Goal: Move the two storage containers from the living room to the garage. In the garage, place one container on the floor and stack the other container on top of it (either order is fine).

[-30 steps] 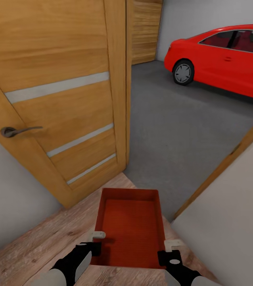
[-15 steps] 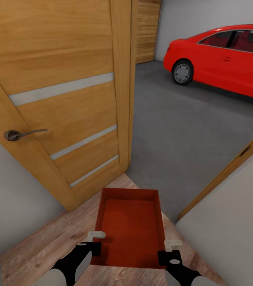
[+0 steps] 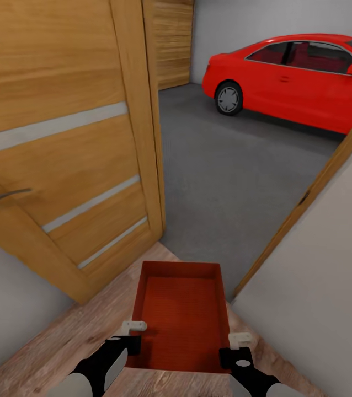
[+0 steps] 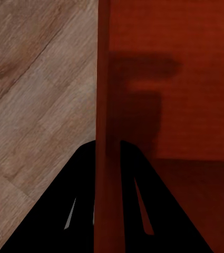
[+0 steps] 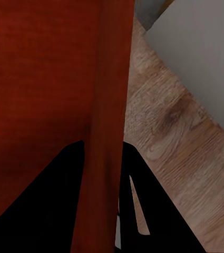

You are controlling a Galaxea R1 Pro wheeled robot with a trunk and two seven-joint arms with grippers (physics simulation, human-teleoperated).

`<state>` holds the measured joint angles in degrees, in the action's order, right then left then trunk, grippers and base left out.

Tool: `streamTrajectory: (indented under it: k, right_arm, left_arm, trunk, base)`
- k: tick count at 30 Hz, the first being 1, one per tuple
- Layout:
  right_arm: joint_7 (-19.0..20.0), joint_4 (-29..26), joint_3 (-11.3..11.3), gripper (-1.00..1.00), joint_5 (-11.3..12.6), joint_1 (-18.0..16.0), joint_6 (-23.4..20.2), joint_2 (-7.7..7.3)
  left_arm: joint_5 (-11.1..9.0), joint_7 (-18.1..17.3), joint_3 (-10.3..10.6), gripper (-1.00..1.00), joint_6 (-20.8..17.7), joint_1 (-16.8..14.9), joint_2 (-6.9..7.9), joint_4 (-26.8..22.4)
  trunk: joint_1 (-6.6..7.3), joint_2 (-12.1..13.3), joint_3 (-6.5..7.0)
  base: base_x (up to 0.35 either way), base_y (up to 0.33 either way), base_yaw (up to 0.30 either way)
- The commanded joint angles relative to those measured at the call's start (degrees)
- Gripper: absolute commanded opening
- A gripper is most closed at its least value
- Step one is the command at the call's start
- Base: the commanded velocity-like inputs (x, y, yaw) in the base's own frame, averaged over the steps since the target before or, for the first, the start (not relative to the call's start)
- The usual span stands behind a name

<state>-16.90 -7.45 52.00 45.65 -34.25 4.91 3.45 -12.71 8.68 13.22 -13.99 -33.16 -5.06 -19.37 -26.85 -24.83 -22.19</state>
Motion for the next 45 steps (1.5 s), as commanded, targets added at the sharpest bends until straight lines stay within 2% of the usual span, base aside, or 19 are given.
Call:
streamTrajectory:
  k: [1,9,21,29,45]
  right_arm:
    - [-0.06,-0.03,0.29,-1.0,1.9,-0.03,-0.43,-1.08]
    - [-0.06,-0.02,0.29,-1.0,1.88,-0.03,-0.43,-1.08]
    - [-0.06,-0.03,0.29,-1.0,1.9,-0.03,-0.41,-1.07]
    - [-0.14,-0.03,0.29,-1.0,1.87,-0.03,-0.37,-1.01]
    - [-0.15,-0.02,0.29,-1.0,1.88,-0.03,-0.38,-1.0]
  left_arm:
    - [-1.14,0.37,2.51,-1.0,0.81,-0.02,0.14,-0.32]
    - [-1.17,0.41,2.51,-1.0,0.76,-0.02,0.14,-0.36]
    - [-1.17,0.46,2.51,-1.0,0.62,0.01,0.12,-0.4]
    - [-1.17,0.46,2.51,-1.0,0.87,0.0,0.14,-0.52]
    - [-1.17,0.46,2.51,-1.0,0.9,-0.02,0.14,-0.67]
  trunk:
    - [-0.03,-0.1,-0.09]
    - [-0.03,-0.1,-0.09]
    - [-0.03,-0.1,-0.09]
    - [-0.03,-0.1,-0.09]
    - [-0.03,-0.1,-0.09]
  base:
    - [0.0,0.0,-0.26]
    - [0.0,0.018,-0.091]
    - [0.0,0.247,-0.001]
    - [0.0,0.019,-0.011]
    - [0.0,0.0,-0.228]
